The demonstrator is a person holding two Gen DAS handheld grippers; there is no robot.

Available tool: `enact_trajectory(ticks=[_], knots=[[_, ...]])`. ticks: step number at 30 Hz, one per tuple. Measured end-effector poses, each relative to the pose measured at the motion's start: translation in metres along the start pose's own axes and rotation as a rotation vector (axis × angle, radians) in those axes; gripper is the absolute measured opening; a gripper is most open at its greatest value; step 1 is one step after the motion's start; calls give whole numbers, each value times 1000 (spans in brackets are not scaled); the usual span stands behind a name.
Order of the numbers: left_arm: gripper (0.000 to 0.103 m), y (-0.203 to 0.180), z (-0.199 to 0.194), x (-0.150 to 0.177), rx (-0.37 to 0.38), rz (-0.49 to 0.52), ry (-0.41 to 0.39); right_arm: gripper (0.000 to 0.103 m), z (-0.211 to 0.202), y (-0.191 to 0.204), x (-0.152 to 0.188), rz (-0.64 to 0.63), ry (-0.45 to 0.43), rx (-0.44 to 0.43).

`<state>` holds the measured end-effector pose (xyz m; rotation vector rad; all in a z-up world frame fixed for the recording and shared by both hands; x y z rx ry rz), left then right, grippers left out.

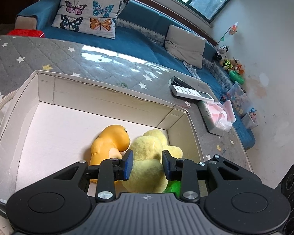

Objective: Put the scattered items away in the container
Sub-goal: 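Lift the chick with both grippers and lower it into the box, then withdraw both grippers and move them to the orange clay bag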

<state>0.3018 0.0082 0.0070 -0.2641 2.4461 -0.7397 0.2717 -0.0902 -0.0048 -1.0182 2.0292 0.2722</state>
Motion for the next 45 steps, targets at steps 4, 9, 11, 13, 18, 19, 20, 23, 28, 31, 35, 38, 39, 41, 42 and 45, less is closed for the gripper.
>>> enact_trajectory(ticks=[4, 9, 11, 13, 18, 19, 20, 23, 28, 31, 35, 38, 39, 41, 42, 45], knots=[[34, -3, -5, 1, 2, 13, -7, 75, -4, 1, 0, 7, -15, -3], [34, -3, -9, 3, 1, 9, -13, 75, -10, -2, 0, 19, -27, 6], [34, -3, -12, 5, 4, 7, -19, 75, -14, -2, 1, 22, -35, 15], [34, -4, -16, 8, 4, 13, -25, 75, -19, -1, 2, 30, -46, 18], [34, -5, -30, 19, -3, 37, -41, 75, -32, 4, 3, 30, -71, 30], [34, -5, -33, 21, -1, 37, -43, 75, -34, 5, 4, 30, -74, 30], [34, -5, -36, 23, -1, 37, -44, 75, -36, 6, 5, 30, -76, 30], [34, -5, -45, 31, -3, 50, -51, 75, -45, 11, 9, 30, -87, 37], [34, -5, -58, 47, 6, 74, -55, 76, -60, 20, 16, 32, -102, 44], [34, -6, -65, 58, -7, 102, -63, 76, -69, 26, 21, 27, -109, 53], [34, -3, -77, 72, -3, 116, -70, 77, -84, 34, 29, 20, -124, 61], [34, 0, -82, 82, -2, 122, -68, 82, -92, 39, 36, 21, -134, 62], [34, 1, -82, 85, -6, 123, -63, 82, -94, 42, 39, 21, -134, 60], [34, 3, -80, 91, -10, 121, -52, 82, -95, 48, 43, 16, -128, 57], [34, 4, -78, 94, -10, 119, -44, 82, -95, 51, 46, 14, -123, 56], [34, 8, -71, 101, -16, 108, -22, 82, -90, 57, 57, 21, -99, 45]])
Point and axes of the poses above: each gripper's, at about its wrist camera, not at the fingertips, and z roughly the way its jaws point, y to its left, x to its underside, the point moved 3 cm from there along z, roughly the way its jaws point, and after that the axes turned 10 degrees about -z, right-handed, at the moved point
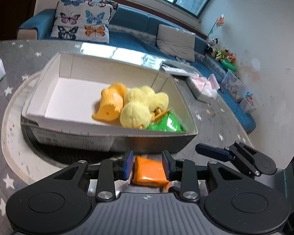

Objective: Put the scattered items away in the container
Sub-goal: 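Withdraw both grippers and move them to the orange clay bag, then close the left gripper on the orange bag while the right gripper pinches it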

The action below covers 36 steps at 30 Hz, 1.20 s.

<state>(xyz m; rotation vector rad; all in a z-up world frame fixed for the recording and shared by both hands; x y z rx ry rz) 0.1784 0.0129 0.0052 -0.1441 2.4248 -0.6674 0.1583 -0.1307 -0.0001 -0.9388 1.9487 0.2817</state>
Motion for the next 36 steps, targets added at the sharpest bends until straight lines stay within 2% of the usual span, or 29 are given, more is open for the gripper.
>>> enact_trajectory(ticks=[14, 23, 36], knots=[[34, 6, 37, 12, 1, -53, 73, 82, 27, 13, 35, 76, 87, -32], [34, 10, 45, 15, 12, -83, 101, 82, 33, 15, 39, 113, 94, -45], [34, -4, 45, 32, 34, -87, 152, 82, 33, 12, 44, 124, 113, 0]])
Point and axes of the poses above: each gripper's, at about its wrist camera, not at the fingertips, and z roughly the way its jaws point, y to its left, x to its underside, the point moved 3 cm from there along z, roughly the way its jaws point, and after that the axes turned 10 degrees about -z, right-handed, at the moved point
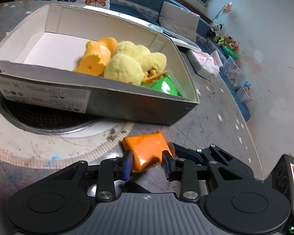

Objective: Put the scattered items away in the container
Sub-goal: 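Close the left gripper on the orange bag while the right gripper pinches it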

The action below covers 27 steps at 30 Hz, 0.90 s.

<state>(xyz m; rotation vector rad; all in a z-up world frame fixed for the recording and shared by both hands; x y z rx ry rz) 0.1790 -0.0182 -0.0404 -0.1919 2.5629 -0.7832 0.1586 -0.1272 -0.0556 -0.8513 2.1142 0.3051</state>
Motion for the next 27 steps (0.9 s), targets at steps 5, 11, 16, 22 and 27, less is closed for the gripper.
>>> enact_trajectory(ticks=[5, 11, 16, 22, 27], knots=[[34, -7, 3, 9, 25, 14, 36, 82, -2, -5, 4, 7, 2, 20], [34, -12, -4, 6, 9, 60, 21, 81, -4, -7, 6, -7, 4, 33], [35, -13, -10, -3, 26, 64, -15, 76, -3, -8, 5, -8, 2, 45], [35, -19, 0, -5, 24, 134, 19, 70, -5, -10, 5, -8, 2, 41], [35, -30, 5, -2, -8, 301, 40, 70, -4, -11, 4, -19, 5, 36]])
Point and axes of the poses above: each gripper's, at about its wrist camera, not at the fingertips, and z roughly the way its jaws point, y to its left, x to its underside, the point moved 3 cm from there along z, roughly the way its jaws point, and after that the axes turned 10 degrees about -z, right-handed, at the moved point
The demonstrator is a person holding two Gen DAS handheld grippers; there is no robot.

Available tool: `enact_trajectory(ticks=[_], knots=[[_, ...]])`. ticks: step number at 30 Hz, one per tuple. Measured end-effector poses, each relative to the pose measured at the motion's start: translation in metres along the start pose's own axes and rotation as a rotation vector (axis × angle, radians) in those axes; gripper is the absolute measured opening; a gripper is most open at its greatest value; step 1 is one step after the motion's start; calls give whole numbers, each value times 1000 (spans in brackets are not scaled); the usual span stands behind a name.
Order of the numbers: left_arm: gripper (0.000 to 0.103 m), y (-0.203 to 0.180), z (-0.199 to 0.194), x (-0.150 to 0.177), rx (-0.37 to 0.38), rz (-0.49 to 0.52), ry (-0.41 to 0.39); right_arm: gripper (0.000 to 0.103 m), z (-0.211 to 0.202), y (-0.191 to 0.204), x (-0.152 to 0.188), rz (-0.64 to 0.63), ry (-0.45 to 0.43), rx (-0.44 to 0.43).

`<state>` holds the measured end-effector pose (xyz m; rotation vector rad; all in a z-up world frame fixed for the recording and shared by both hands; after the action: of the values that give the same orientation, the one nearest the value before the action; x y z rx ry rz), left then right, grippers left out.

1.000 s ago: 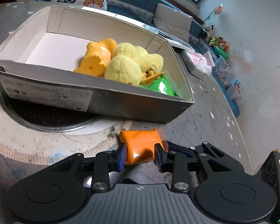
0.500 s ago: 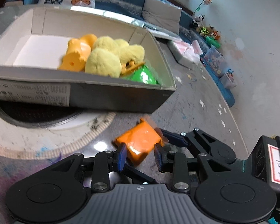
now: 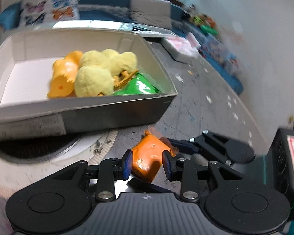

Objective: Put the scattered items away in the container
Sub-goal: 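Close the left gripper on the orange bag while the right gripper pinches it, then carry the orange bag with both grippers and release it in the box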

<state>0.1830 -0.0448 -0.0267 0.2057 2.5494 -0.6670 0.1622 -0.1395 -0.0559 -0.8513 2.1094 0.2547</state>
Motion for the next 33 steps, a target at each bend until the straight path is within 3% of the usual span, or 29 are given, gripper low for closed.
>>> enact_trajectory(ticks=[7, 16, 25, 33], knots=[[36, -16, 11, 2, -48, 203, 21, 70, 1, 0, 0, -18, 1, -10], [42, -21, 22, 0, -48, 281, 44, 70, 1, 0, -1, -24, -6, -16], [47, -19, 31, -4, -49, 242, 57, 65, 2, -3, -2, -22, -8, -10], [45, -15, 28, 1, -42, 197, 50, 60, 0, -2, -3, -23, -6, -13]])
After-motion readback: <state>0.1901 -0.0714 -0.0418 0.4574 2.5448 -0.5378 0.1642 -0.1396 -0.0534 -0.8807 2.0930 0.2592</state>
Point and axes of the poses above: each gripper's, at about its wrist camera, not at the fingertips, and z roughly the way its jaws point, y to its left, x to its underside, the point moved 3 cm from there along z, roughly the way its jaws point, and after that the axes turned 10 degrees about -z, right-handed, at the moved point
